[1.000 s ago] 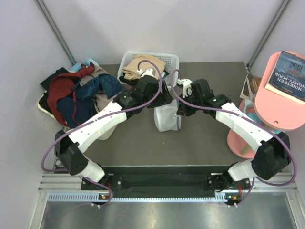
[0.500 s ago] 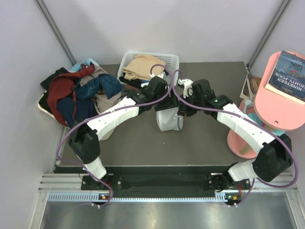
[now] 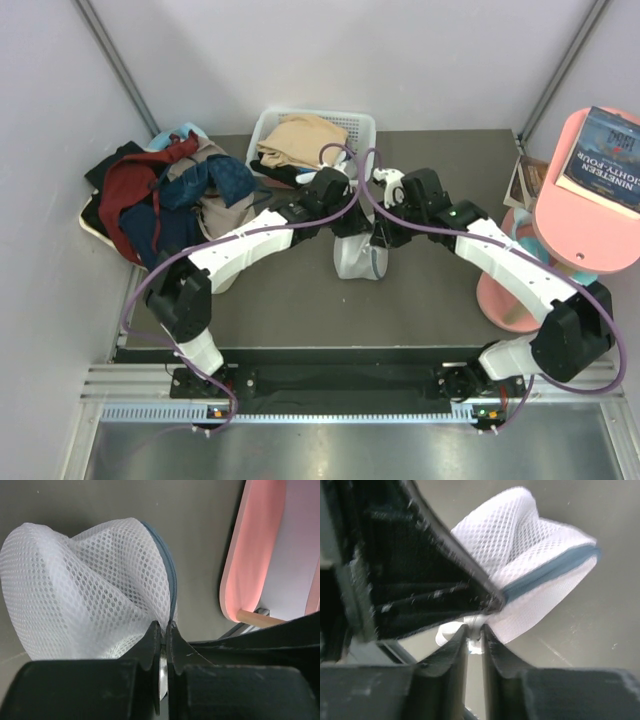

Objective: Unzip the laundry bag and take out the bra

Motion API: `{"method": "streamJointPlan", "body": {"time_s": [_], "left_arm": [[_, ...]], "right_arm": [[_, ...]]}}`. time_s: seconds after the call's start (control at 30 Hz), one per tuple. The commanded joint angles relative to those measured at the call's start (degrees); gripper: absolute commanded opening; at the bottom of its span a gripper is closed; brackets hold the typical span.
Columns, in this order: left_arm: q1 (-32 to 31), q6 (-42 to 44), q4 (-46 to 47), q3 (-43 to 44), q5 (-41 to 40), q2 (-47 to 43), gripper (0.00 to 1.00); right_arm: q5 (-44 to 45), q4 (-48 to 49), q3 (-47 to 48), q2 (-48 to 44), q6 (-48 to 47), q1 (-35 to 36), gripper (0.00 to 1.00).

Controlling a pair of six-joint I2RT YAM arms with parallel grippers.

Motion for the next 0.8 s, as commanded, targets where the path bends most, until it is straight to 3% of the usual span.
{"method": "streamJointPlan", "body": {"time_s": [0.0,0.03,0.17,0.43,0.77], "left_arm": [[2.1,-0.4,7.1,-4.2,5.1,-1.6,0.0],[2.4,-0.9,8.1,-5.6,6.1,-1.9,0.0],[3.7,-0.5,12.1,-7.2,9.7,-2.6,0.0],[3.9,0.1,11.6,-6.6,9.8,-2.9,0.0],[3.9,-0.4,11.6,-7.1,9.9,-3.4,0.0]], "right_arm": [[-2.1,2.7,-0.5,-5.4,1.9,0.6,0.36],[-2.7,2.5,-1.3,-5.9,2.2,0.6,0.48],[-4.0,1.7,-2.5,-8.5,2.6,0.5,0.58],[-5.3,1.4,-6.1,-8.3,0.6,0.7,0.48],[-4.5,5.7,-8.6,-5.7,0.1,0.7,0.42]]}}
